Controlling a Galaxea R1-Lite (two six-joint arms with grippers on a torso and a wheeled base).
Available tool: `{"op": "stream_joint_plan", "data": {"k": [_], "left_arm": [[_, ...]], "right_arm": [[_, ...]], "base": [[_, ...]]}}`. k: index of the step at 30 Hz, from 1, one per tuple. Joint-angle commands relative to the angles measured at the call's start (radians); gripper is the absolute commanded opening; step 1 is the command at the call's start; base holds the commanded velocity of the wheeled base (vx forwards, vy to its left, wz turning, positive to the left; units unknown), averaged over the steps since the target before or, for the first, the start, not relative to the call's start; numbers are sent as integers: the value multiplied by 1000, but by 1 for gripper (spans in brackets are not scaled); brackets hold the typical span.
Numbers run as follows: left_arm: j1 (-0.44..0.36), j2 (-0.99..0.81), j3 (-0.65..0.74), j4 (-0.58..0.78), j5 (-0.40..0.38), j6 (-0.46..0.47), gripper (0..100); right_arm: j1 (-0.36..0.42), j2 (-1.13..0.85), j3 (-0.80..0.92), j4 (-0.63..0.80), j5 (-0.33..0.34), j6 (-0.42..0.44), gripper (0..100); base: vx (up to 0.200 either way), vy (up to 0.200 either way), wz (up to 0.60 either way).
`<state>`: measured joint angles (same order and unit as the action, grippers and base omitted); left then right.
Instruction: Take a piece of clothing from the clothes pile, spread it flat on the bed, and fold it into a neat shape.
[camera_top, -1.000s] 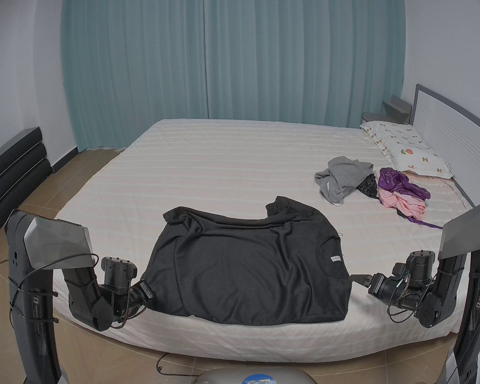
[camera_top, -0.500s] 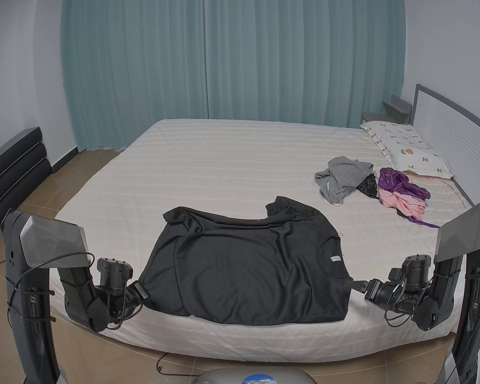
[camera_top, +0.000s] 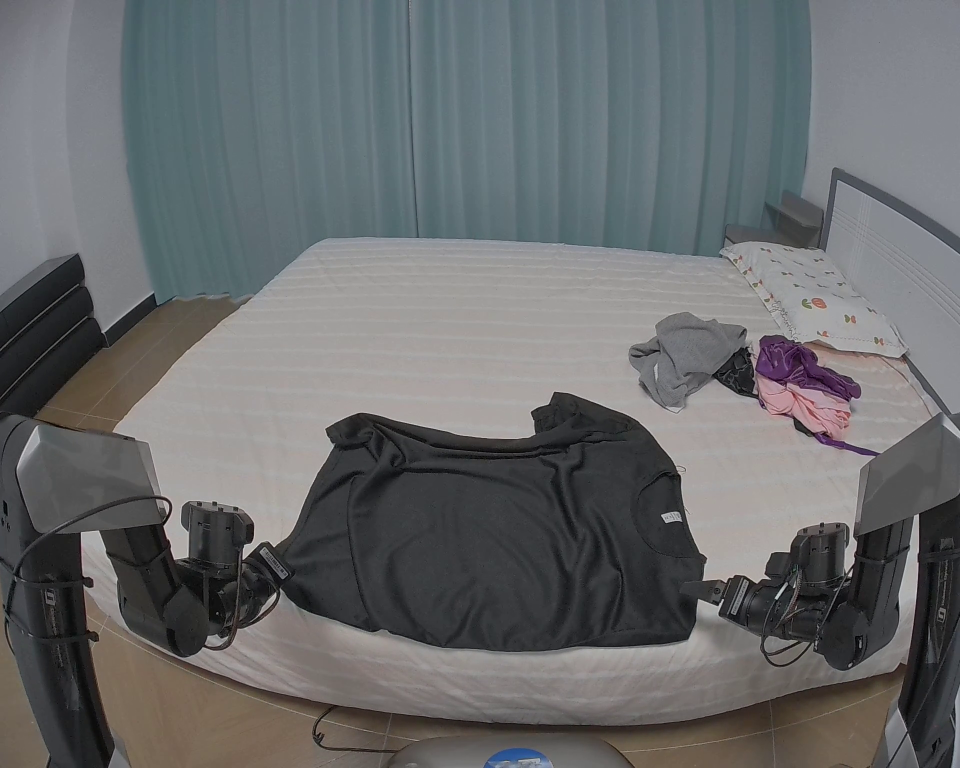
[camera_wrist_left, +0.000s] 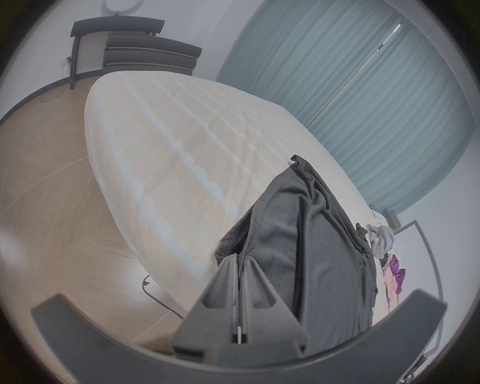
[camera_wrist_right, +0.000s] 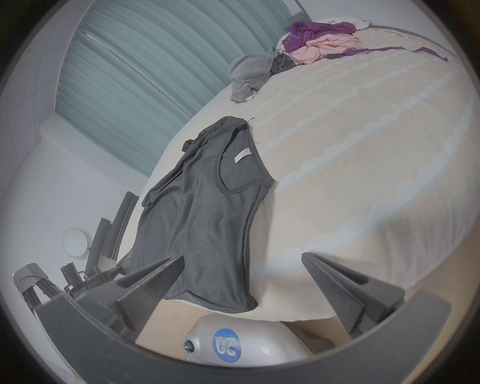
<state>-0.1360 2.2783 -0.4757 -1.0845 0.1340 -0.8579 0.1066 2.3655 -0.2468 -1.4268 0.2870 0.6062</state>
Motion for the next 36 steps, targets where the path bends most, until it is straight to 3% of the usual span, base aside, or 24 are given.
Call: {"op": "stream_joint_plan", "data": {"k": [1,17,18,36], "left_arm": [[7,-16,0,0,-19,-15,0],[18,-28,-1,0,-31,-27,0],[18,-28,-1,0,-31,-27,0],[70,-19,-49,-83,-27,-36,0]], "right_arm": [[1,21,-8,0,1,0,100],[88,57,-75,11,-2,-9,100],[93,58,-75,11,-3,-11,0],[48,-5,-292,17,-52,-6,0]], "base": [[0,0,0],[0,0,0],[0,0,0],[0,0,0]]}}
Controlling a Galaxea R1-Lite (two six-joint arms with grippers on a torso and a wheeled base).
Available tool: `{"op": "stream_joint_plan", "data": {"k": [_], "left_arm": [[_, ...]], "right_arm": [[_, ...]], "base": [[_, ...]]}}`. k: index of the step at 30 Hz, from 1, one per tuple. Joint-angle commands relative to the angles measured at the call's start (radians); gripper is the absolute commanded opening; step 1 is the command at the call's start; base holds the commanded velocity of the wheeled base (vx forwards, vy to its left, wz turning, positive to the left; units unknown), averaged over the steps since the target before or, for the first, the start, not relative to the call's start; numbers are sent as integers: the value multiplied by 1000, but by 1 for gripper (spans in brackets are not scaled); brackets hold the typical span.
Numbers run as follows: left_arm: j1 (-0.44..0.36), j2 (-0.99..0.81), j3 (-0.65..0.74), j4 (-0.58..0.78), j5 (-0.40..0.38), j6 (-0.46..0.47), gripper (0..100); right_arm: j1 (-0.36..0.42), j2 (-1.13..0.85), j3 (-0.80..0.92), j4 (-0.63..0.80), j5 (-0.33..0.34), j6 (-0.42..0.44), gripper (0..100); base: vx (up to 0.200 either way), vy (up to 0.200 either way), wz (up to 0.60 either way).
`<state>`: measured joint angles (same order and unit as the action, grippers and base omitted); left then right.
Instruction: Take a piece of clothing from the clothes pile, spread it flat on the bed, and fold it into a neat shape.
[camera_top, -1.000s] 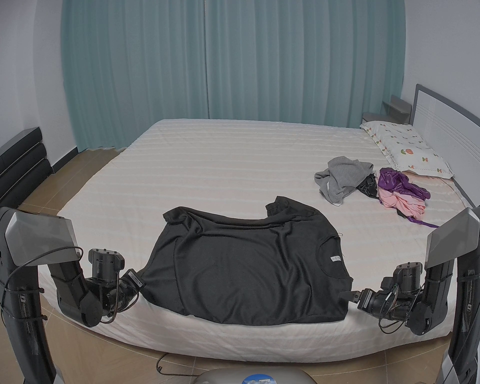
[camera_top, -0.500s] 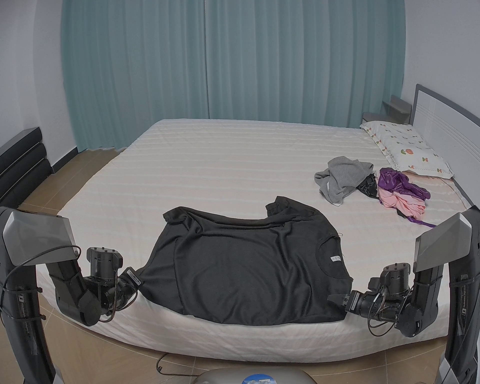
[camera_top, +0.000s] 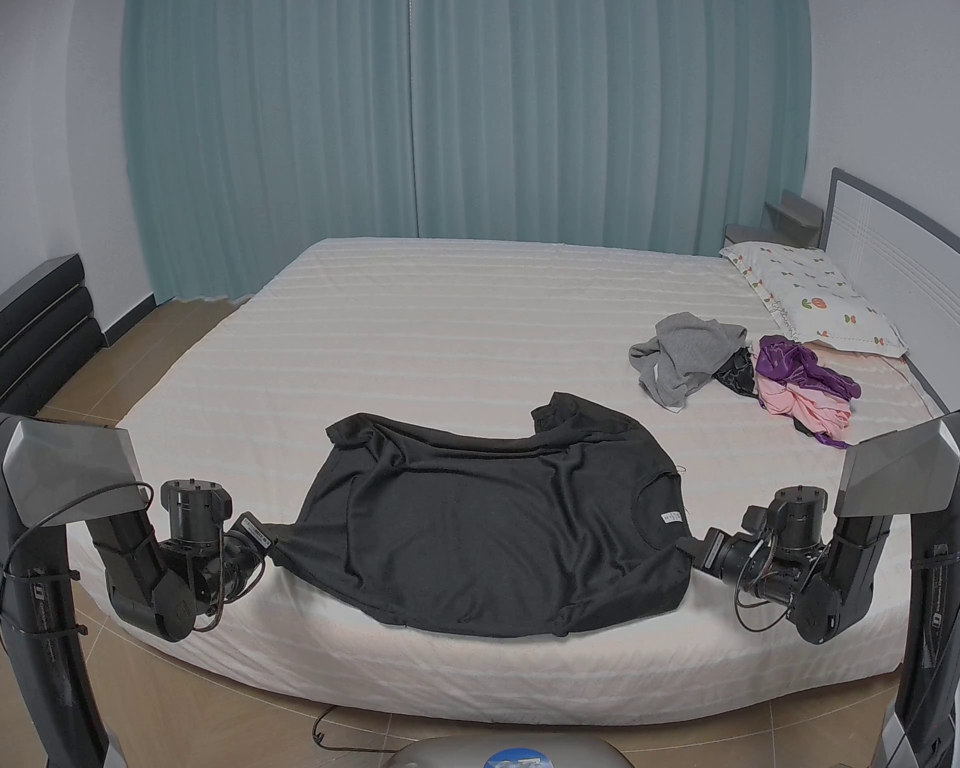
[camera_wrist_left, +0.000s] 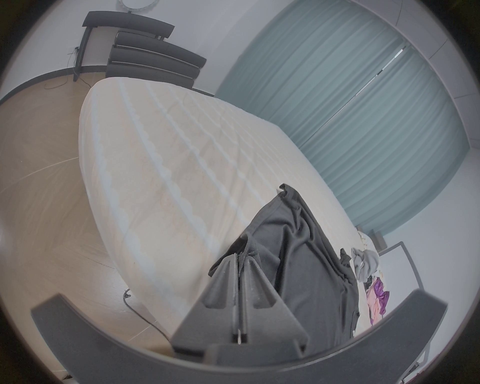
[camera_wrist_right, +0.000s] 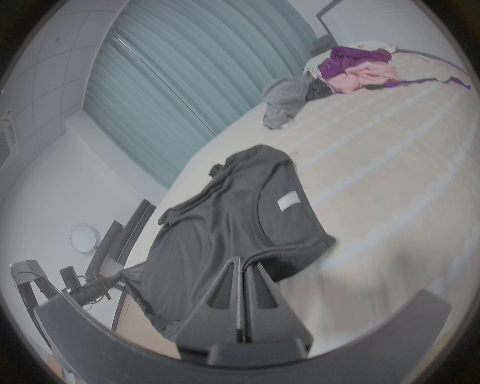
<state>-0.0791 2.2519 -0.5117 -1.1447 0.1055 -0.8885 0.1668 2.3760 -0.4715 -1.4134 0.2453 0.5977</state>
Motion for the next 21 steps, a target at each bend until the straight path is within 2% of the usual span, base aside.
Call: {"op": "stream_joint_plan", "data": {"k": [1,5,13,17,21], "left_arm": [[13,8,-16,-30,3,-20,0],[13,12,-31,-47,6,-50,0],[12,63,-50,-56,6,-52,0],[12,64,-53,-58,5,-52,0],[12,69,-54,-58,5,-53,0]], "right_arm": [[-16,-11,-91,7,-21,1,0],[-16,3,-200,56,-52,1,0],[-9,37,-427,260,-89,-1,0],[-7,97,-541,314,-135,-4,0],[0,149,-608,335,-150,-2,0]], "base": [[0,0,0],[0,0,0],[0,0,0],[0,0,0],[0,0,0]]}}
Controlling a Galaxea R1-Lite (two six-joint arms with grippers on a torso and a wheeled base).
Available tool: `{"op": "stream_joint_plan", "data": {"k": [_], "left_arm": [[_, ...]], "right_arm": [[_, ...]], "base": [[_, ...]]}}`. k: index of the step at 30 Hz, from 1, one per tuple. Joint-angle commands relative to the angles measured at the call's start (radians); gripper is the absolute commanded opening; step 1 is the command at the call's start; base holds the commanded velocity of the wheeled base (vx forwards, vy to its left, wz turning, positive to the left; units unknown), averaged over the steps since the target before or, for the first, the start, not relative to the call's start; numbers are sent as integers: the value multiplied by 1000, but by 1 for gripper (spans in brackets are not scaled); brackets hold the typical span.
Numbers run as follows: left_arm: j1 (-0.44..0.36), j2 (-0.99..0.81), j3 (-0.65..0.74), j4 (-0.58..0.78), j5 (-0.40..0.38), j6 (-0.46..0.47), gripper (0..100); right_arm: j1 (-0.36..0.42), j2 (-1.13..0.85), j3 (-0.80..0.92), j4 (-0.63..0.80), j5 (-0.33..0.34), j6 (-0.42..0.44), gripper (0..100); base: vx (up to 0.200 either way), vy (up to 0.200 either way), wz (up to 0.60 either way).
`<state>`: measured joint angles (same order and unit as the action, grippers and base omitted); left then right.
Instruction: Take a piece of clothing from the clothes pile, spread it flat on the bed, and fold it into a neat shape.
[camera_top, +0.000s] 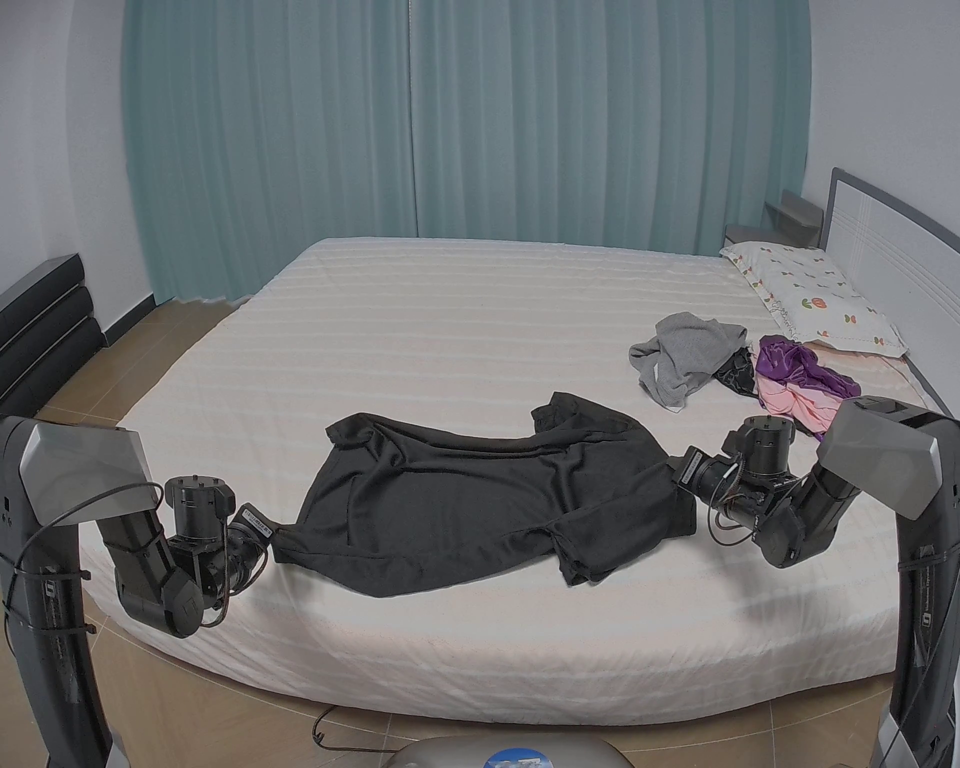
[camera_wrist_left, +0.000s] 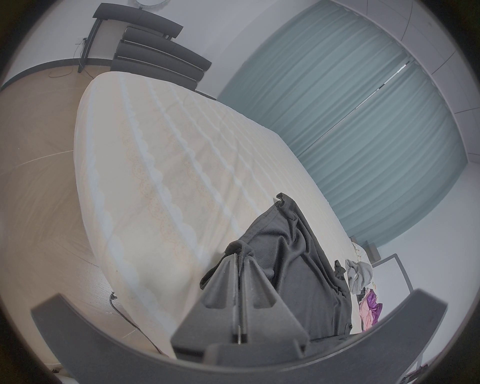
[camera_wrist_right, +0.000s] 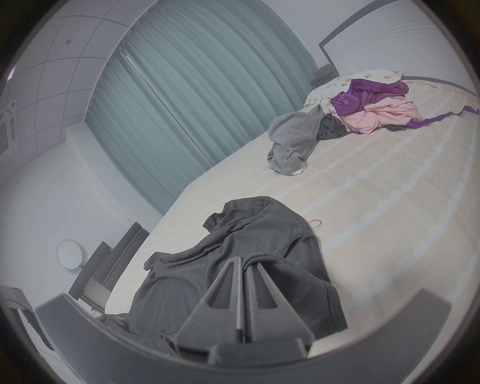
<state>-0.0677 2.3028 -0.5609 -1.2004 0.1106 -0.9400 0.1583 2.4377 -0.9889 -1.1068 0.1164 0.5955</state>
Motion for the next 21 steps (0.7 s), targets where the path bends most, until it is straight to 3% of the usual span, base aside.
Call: {"op": "stream_joint_plan", "data": {"k": [1,8,9,18,21], "left_arm": [[0,21,-7,-2,0,-2,0],[-3,43,-7,-2,-2,-2,0],[-3,43,-7,-2,-2,-2,0],[-3,43,-7,-1,-5,-2,0],[-3,41,-4,-1,-5,-3,0]], "right_arm": [[12,100,-105,28,-23,0,0],[15,129,-151,56,-58,-3,0],[14,127,-151,56,-58,-3,100],[1,-28,-27,61,-21,-3,100],[14,-101,105,64,29,-5,100]], "base": [[0,0,0],[0,0,0],[0,0,0],[0,0,0],[0,0,0]]}}
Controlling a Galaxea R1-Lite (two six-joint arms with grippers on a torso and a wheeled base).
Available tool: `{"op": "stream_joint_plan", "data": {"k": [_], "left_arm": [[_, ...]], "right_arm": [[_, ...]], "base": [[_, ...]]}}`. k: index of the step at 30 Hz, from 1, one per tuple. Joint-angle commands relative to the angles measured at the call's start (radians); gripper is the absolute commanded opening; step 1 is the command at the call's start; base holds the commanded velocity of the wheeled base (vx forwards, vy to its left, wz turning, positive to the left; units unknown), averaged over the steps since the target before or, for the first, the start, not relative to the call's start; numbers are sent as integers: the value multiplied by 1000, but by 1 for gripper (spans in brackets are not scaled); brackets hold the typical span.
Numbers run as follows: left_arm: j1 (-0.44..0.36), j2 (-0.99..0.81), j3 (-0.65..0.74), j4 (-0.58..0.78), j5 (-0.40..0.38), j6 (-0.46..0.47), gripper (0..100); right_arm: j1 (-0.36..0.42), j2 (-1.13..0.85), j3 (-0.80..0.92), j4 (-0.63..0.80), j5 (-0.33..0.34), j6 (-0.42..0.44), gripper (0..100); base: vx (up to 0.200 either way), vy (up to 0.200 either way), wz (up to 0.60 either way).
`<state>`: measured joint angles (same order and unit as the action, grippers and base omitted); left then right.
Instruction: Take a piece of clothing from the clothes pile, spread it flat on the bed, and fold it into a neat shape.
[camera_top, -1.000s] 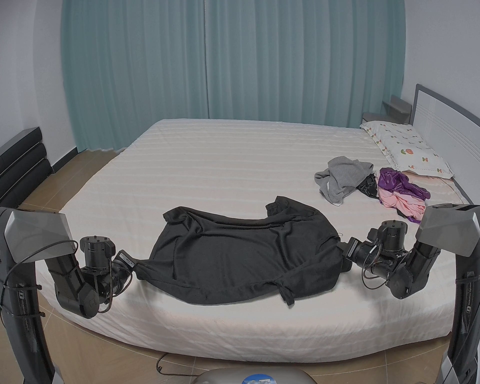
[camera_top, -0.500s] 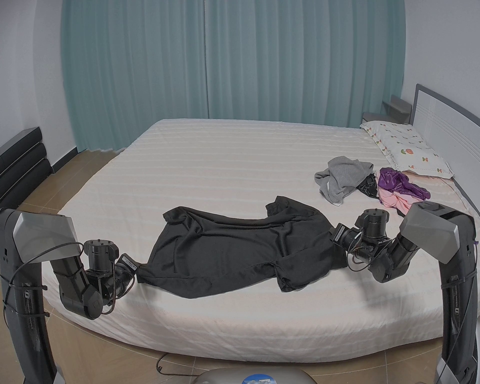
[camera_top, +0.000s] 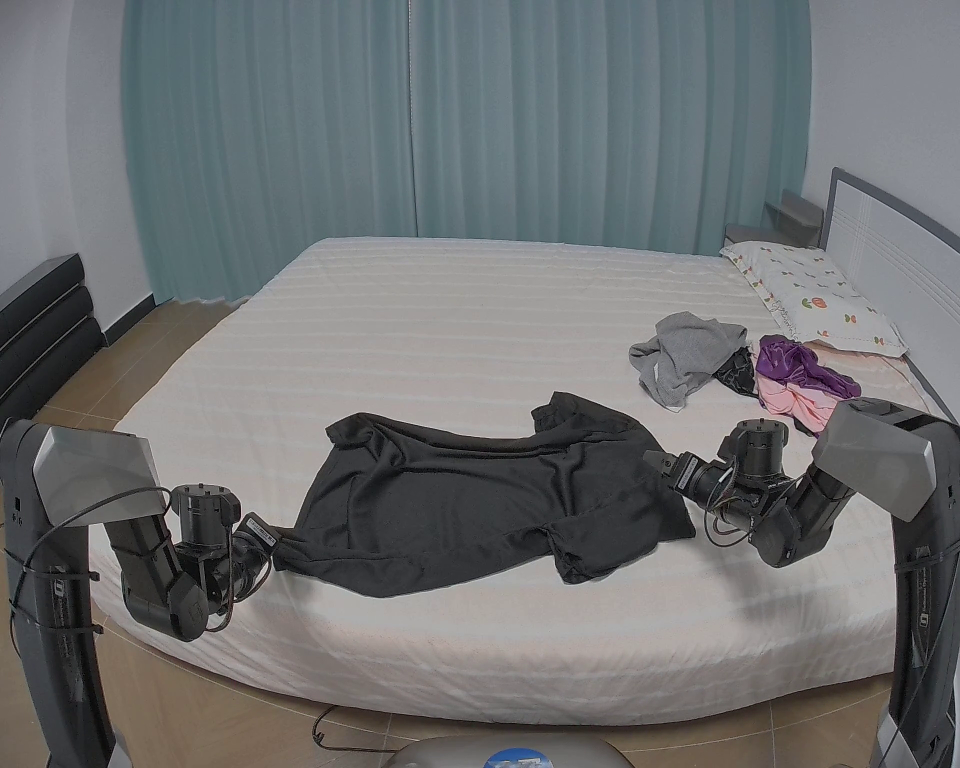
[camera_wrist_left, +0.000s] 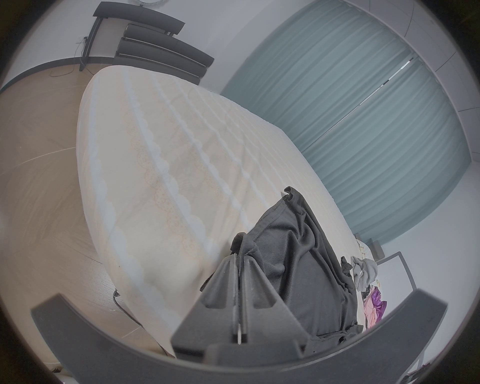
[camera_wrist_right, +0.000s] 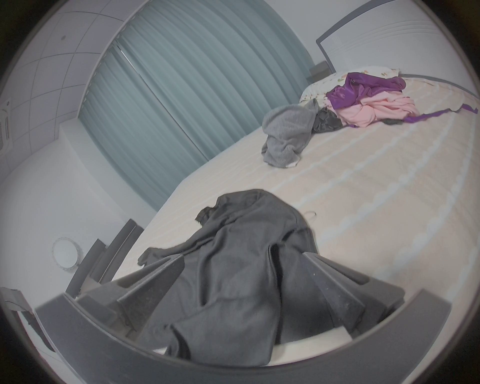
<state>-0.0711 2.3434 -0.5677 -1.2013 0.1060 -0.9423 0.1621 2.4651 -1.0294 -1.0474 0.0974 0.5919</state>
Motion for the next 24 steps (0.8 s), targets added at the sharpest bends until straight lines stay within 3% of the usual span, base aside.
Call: {"op": "stream_joint_plan", "data": {"k": [1,8,18,24], "left_arm": [[1,1,3,-1,0,-1,0],[-1,-1,6,0,0,-1,0],[1,1,3,0,-2,-1,0],[-1,-1,6,0,-2,0,0]], "right_arm": [[13,-138,170,4,59,-1,100],[34,-120,330,-9,91,-34,100],[96,-35,273,-6,79,-70,100],[112,0,192,66,67,-75,100]], "base": [[0,0,0],[0,0,0],[0,0,0],[0,0,0]]}}
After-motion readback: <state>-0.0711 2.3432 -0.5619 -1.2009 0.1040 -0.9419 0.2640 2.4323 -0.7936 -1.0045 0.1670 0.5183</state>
